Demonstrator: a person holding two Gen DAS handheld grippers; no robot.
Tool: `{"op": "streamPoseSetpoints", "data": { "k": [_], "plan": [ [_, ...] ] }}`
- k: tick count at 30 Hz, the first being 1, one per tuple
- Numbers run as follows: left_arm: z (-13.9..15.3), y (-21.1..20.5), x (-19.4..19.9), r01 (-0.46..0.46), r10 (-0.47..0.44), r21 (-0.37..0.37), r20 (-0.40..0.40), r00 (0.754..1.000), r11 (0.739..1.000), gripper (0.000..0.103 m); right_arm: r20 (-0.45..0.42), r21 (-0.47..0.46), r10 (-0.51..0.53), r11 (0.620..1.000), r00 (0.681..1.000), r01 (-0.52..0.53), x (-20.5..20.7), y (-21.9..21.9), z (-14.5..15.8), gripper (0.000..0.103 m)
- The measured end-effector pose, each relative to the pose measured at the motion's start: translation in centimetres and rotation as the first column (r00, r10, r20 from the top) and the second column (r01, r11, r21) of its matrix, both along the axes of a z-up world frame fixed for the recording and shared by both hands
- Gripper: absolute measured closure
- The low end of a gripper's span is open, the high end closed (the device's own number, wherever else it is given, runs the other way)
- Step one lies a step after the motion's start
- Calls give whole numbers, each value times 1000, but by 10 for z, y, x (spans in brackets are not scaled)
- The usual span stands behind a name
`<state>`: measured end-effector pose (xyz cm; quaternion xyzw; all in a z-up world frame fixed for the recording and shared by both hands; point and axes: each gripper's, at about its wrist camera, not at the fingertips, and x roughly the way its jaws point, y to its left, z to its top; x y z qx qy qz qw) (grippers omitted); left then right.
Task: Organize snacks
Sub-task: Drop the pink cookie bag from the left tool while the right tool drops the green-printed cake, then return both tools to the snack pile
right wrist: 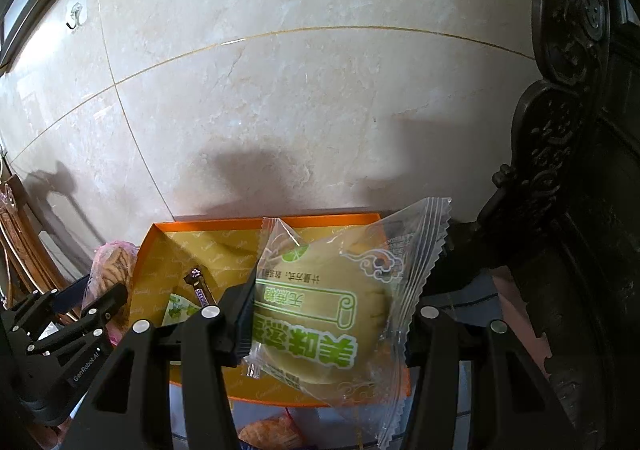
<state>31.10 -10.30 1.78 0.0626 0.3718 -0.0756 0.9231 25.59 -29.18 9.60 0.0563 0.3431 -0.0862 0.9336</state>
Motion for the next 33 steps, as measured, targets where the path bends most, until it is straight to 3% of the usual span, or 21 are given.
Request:
{"op": "streamPoseSetpoints", "data": {
  "k": [6, 7, 8, 9, 10, 14, 17, 20, 22, 26, 31, 32, 33],
  "plan": [
    [0, -3, 3, -12, 12, 10, 12, 1000, 1000, 57, -12, 3, -1, 1000, 1000, 1, 6, -1, -5, 50],
    [0, -4, 4, -21, 20, 19, 31, 999, 1000, 48, -23, -4, 7, 1000, 1000, -7, 9, 0, -7, 48],
    [0, -5, 3, -29, 27, 29, 45, 999, 999, 18, -32, -7, 13, 1000, 999, -13, 11, 1, -10, 42],
    [2, -5, 1, -53, 50, 36, 83, 995, 998, 5, -36, -7, 21, 1000, 999, -21, 13, 1, -12, 17],
    [3, -5, 0, -62, 58, 35, 101, 993, 997, 4, -44, -10, 30, 999, 999, -31, 15, 1, -14, 5],
    [0, 8, -8, -67, 60, 88, 87, 994, 994, 4, -67, -35, 30, 999, 997, -32, 1, -9, -17, 4],
    [-8, 35, -27, -83, 75, 110, 74, 994, 990, 4, -115, -76, 18, 997, 993, -27, -33, -29, -24, 4],
    [-24, 67, -47, -111, 108, 111, 30, 994, 988, 4, -220, -81, -9, 997, 975, -9, -75, -53, -48, 4],
    [-38, 86, -62, -111, 114, 110, -21, 993, 988, 4, -312, -34, -24, 999, 950, 14, -97, -67, -75, 4],
    [-77, 122, -100, -122, 149, 203, -120, 982, 971, 4, -485, 68, -16, 996, 875, 57, -124, -81, -144, 4],
    [-105, 153, -125, -125, 178, 242, -210, 962, 962, 4, -502, 249, -39, 950, 864, 188, -130, -95, -188, 5],
    [-106, 155, -129, -120, 171, 232, -213, 962, 965, 4, -485, 253, -47, 948, 873, 192, -133, -95, -189, 9],
    [-106, 158, -130, -118, 163, 217, -205, 965, 969, 4, -472, 244, -56, 951, 880, 192, -136, -94, -188, 23]
  ]
}}
